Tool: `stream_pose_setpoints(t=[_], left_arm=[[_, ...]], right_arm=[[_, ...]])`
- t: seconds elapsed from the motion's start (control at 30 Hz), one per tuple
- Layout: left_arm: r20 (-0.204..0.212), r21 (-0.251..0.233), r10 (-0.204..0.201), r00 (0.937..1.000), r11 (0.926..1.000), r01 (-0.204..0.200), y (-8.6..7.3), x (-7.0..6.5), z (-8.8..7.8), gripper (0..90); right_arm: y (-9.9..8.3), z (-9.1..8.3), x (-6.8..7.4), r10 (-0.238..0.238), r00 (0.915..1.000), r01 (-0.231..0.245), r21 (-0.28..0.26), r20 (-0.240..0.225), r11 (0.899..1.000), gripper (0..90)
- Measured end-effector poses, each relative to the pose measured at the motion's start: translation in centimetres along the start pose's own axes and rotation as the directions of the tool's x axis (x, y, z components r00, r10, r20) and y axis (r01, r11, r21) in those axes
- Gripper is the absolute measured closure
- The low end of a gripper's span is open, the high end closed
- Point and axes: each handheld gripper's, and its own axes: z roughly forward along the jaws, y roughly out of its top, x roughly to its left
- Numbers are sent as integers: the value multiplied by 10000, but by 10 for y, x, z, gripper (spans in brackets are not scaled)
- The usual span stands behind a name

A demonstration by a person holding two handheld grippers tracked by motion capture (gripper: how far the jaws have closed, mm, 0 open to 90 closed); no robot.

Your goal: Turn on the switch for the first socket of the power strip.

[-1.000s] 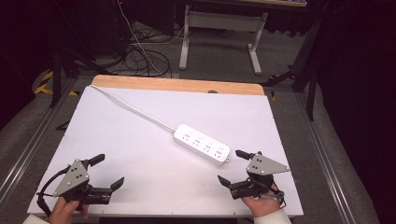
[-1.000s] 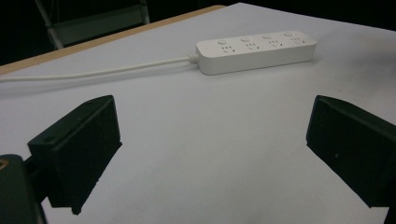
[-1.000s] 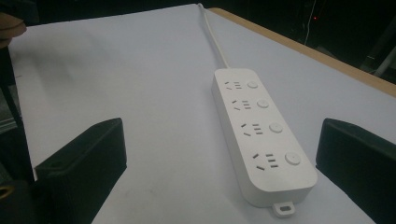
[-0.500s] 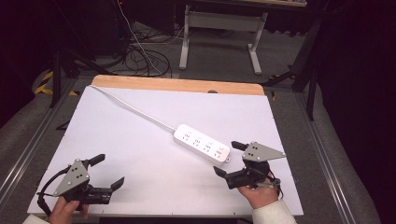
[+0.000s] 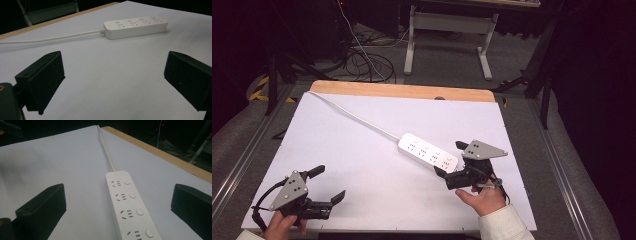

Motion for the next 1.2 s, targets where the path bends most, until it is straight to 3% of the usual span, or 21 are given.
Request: stream_pose_setpoints(t=[0.1,0.27,0.37,0.63,0.77,0.87,0.93,1.03,1.2], left_arm=[[-1,2,-9,10000,10000,9,0,0,0,36],[13,4,8,10000,10000,-8,0,0,0,36],[31,1,21,10000,10000,-21,0,0,0,37],[82,1,40,10000,10000,-40,0,0,0,38],[87,-22,58,9999,10000,-58,0,0,0,37],[96,-23,55,9999,10000,-55,0,0,0,38],[102,-8,60,9999,10000,-60,0,0,0,38],[110,-1,72,9999,10000,-72,0,0,0,38],[119,-1,68,9999,10000,-68,0,1,0,38]], right_arm=[[5,2,-1,-104,9998,106,121,-154,9999,1],[11,11,-7,279,9991,-263,520,-308,9983,1],[14,15,-11,226,9987,-195,658,-467,9976,2],[24,25,-17,268,9996,-264,819,-33,9963,2],[27,29,-21,227,9996,-211,831,-179,9963,107],[31,34,-25,275,9993,-251,891,-264,9957,122],[34,39,-30,553,9973,-483,1371,-473,9894,141],[40,43,-33,612,9955,-513,1315,-728,9900,304],[46,52,-35,215,9984,-151,1178,-530,9929,442]])
